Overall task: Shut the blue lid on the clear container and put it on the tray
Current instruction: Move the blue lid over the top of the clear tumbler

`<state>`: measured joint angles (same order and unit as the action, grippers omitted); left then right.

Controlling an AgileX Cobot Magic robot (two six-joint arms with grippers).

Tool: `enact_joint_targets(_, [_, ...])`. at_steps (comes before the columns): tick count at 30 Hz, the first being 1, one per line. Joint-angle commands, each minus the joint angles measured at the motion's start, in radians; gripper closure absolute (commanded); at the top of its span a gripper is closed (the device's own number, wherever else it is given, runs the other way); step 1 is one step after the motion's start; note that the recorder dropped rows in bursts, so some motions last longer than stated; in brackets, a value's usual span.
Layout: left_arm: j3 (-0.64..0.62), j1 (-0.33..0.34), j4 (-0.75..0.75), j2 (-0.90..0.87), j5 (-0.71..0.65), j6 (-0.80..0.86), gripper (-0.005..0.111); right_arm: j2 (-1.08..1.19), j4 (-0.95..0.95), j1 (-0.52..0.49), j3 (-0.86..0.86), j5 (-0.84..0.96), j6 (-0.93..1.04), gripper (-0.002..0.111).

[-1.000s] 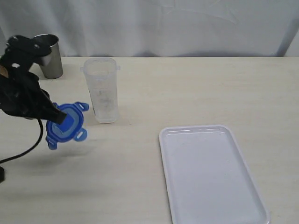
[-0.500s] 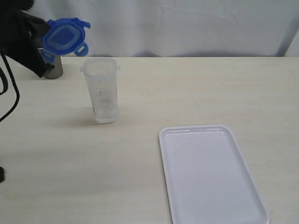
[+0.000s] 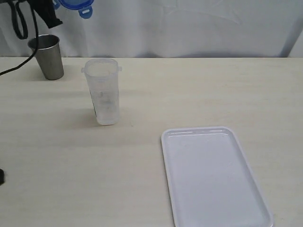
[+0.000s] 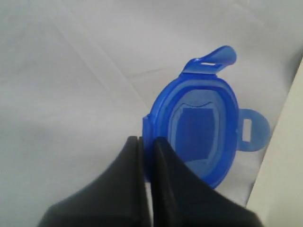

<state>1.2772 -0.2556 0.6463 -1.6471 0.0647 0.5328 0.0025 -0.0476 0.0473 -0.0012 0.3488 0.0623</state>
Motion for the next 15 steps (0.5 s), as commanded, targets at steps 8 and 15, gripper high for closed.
enact_joint_targets(8, [0.074,-0.192,-0.014,-0.061,-0.301,0.080,0.107,-0.002,0.005,0.002,0.001,-0.007,0.001,0.104])
enact_joint_targets(15, [0.074,-0.205,0.005,-0.102,-0.328,0.070,0.107,-0.002,0.005,0.002,0.001,-0.007,0.001,0.104])
